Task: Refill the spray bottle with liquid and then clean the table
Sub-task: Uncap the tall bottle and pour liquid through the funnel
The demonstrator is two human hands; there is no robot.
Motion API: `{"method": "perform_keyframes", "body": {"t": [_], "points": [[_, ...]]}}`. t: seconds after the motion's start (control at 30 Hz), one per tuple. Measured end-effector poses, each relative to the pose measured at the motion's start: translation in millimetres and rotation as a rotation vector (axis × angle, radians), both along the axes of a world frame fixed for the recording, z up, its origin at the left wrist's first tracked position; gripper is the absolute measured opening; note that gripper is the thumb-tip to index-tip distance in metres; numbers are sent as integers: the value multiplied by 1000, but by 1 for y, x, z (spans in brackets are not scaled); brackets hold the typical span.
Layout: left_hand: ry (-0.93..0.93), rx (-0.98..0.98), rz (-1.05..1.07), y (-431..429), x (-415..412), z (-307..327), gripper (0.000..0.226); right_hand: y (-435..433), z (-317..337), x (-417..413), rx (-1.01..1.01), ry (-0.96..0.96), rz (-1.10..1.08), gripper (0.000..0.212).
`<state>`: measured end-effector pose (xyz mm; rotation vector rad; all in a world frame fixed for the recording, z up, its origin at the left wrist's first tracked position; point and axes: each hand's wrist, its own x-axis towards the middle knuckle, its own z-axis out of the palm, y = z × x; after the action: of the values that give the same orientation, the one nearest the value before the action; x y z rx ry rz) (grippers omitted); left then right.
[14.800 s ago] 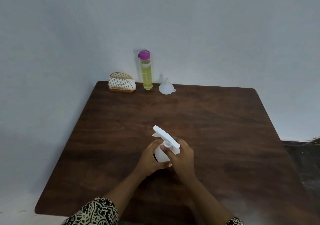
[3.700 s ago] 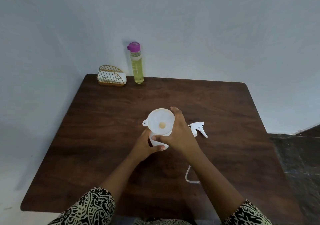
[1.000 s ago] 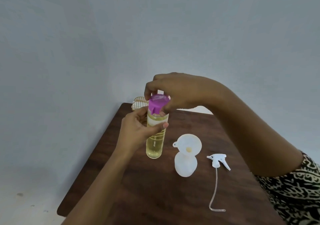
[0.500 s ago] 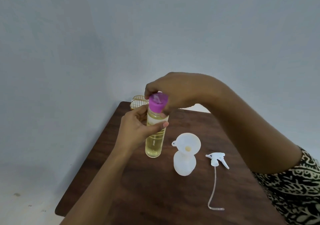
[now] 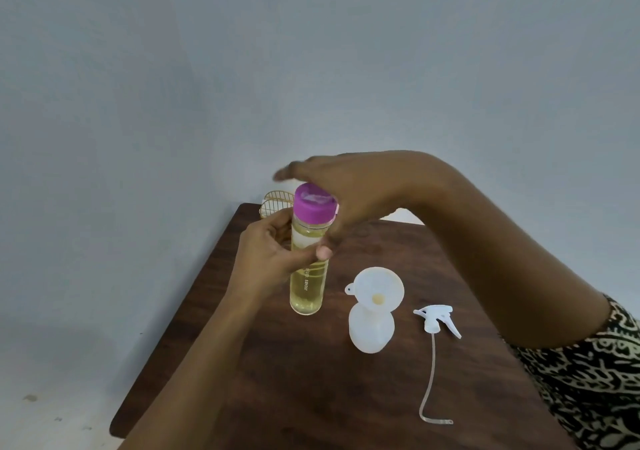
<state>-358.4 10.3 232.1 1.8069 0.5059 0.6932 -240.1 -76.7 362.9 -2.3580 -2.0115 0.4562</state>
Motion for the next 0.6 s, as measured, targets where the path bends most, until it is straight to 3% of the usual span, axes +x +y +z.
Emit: {"method": "perform_keyframes", "body": {"t": [0.03,0.13,0.2,0.33,0.43,0.6], "points": [[-2,0,6,0,0,0,35,-1,-1,-2,43,-9,-54,89],[-7,-20,24,1,3,-1,39,3,-4,-12,222,-247,-259,61],[-14,-30,17,0,4,-3,44,7,-10,-16,245,-312,-236,58],[22,3,-2,0,5,-5,42,4,-7,-7,177,-184,-116,34],[33,3,-6,0,4,-6,41,2,0,1,138,-26,-98,35],[28,5,-13,-2,6,-5,42,3,-1,4,17,-43,17,50]]}}
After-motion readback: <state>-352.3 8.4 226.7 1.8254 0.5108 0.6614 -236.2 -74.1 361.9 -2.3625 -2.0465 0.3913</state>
